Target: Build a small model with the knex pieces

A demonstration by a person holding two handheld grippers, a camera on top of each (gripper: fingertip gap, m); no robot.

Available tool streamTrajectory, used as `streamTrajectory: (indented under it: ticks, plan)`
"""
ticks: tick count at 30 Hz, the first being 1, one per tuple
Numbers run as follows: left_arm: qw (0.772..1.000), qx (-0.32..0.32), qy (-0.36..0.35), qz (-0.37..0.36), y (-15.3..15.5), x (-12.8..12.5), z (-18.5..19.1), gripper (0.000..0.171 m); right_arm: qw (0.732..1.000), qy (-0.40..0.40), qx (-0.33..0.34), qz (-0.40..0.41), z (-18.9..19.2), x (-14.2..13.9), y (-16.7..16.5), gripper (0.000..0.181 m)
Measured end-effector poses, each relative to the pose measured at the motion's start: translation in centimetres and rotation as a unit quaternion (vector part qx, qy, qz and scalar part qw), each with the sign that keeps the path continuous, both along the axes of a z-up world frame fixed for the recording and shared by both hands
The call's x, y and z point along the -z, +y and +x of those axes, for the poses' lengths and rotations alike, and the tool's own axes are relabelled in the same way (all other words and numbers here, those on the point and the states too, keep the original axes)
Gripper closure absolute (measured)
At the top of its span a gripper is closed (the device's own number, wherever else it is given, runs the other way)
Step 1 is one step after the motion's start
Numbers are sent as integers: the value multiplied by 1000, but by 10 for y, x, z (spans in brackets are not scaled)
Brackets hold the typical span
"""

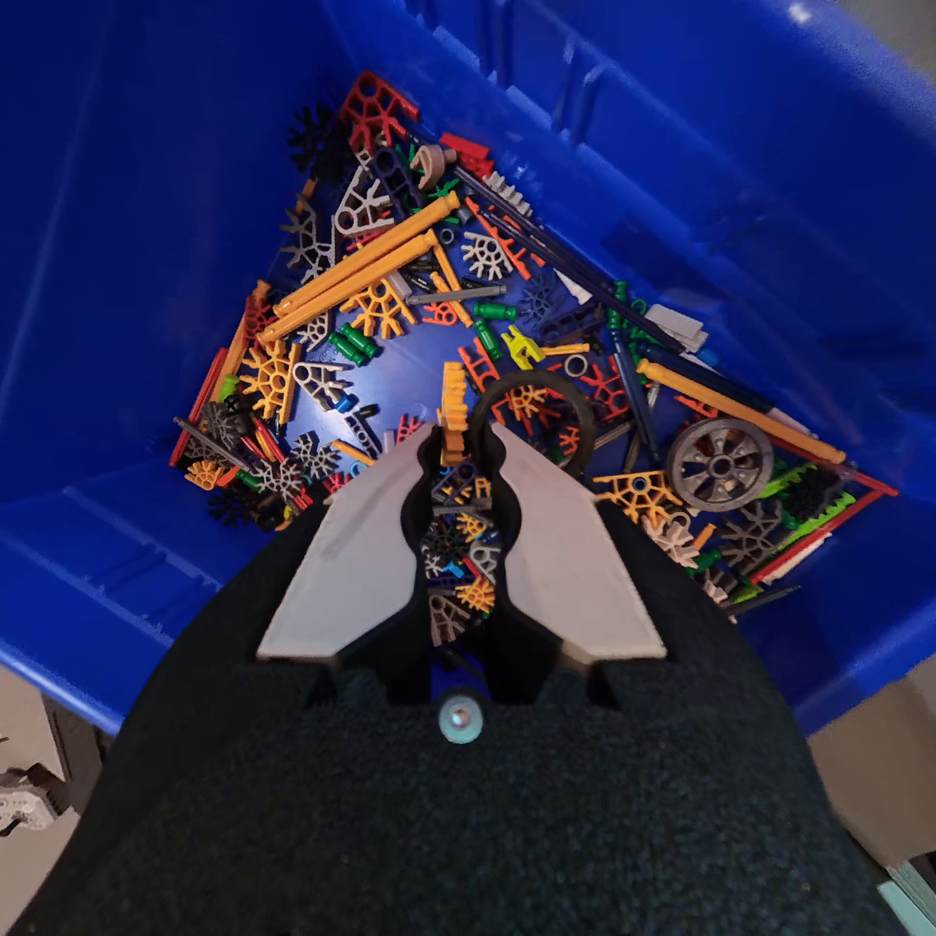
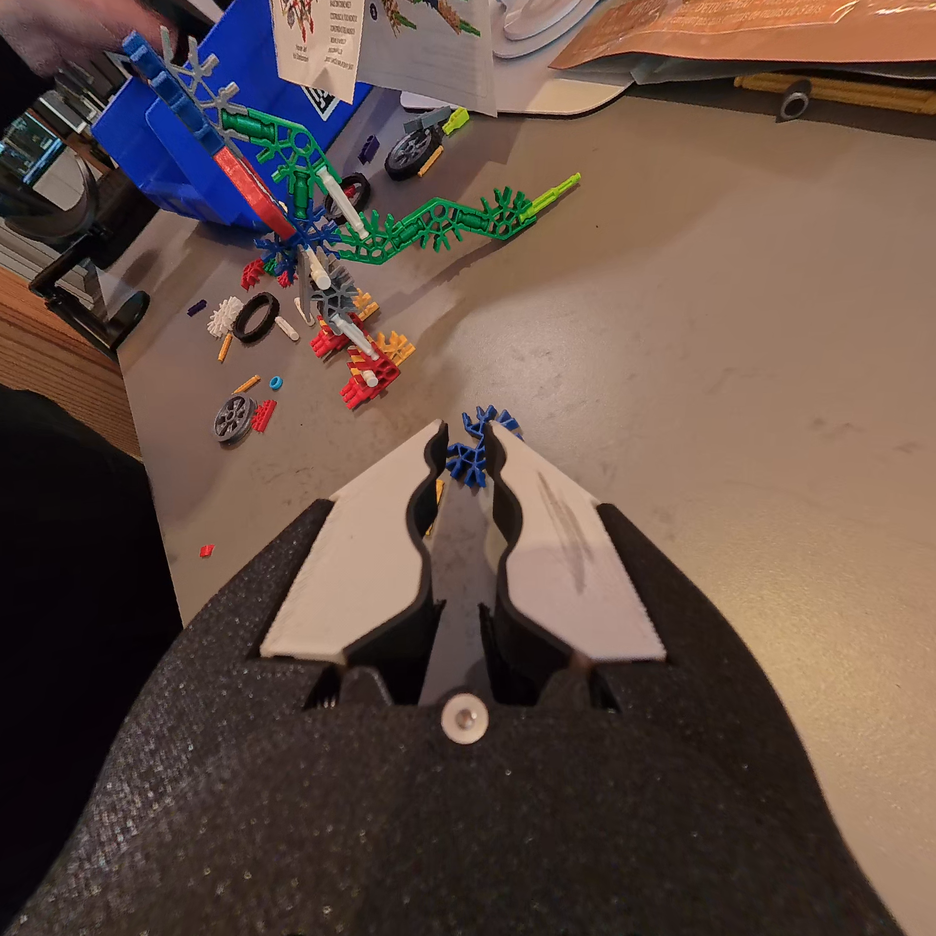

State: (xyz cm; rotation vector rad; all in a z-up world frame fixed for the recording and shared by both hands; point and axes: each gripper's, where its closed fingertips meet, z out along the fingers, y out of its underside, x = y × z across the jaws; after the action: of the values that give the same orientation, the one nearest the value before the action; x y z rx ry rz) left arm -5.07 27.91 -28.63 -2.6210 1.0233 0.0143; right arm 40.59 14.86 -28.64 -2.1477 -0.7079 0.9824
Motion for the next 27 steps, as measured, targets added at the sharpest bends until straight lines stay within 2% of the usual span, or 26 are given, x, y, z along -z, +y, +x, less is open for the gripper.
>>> streamTrajectory:
  ticks: [8, 20, 27]
  plan:
    - [999, 13, -17, 33, -16, -31, 16, 159, 1000, 0, 0, 1, 0, 0, 0, 167]
    - [998, 29, -27, 55, -44, -51, 36, 159, 1000, 0, -2, 0, 0, 0, 0, 167]
    - [994, 52, -41, 83, -59, -77, 65, 160, 1000, 0, -5, 0, -1, 0, -1, 167]
